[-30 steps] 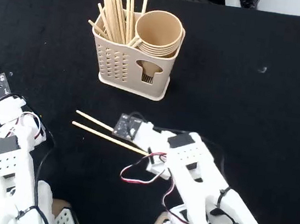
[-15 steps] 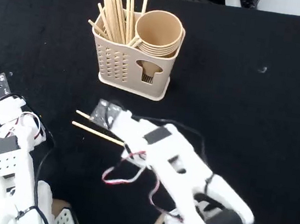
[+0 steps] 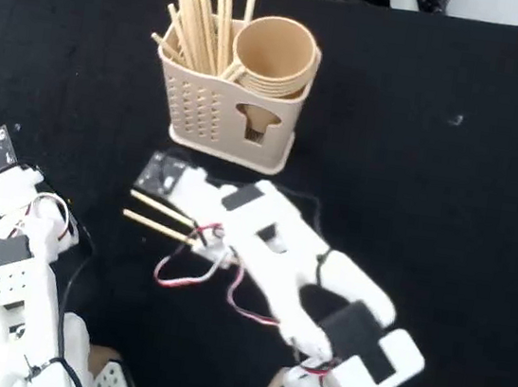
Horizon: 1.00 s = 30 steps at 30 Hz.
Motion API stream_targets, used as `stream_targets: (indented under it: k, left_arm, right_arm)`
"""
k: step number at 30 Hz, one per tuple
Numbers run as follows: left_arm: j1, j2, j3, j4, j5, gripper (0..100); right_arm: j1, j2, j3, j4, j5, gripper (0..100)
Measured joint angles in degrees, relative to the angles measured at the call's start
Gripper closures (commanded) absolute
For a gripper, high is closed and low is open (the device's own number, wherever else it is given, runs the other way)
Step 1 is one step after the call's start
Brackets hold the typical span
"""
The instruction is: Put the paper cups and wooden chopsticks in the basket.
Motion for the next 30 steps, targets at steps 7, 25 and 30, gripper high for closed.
stream_targets:
  k: [7, 25, 30]
  left_arm:
    - [0.0, 0.0, 0.0, 0.0, 0.0, 87]
    - [0.0, 0.0, 0.0, 0.0, 0.0, 87]
    - [0.0, 0.0, 0.0, 0.0, 0.0, 87]
  right_arm:
    - [-1.8, 0.4, -0.9, 0.5, 0.0, 71.9]
    - [-4.7, -1.7, -1.1, 3.3, -3.1, 71.9]
    - [-4.6, 4.0, -1.9, 1.2, -3.1, 72.5]
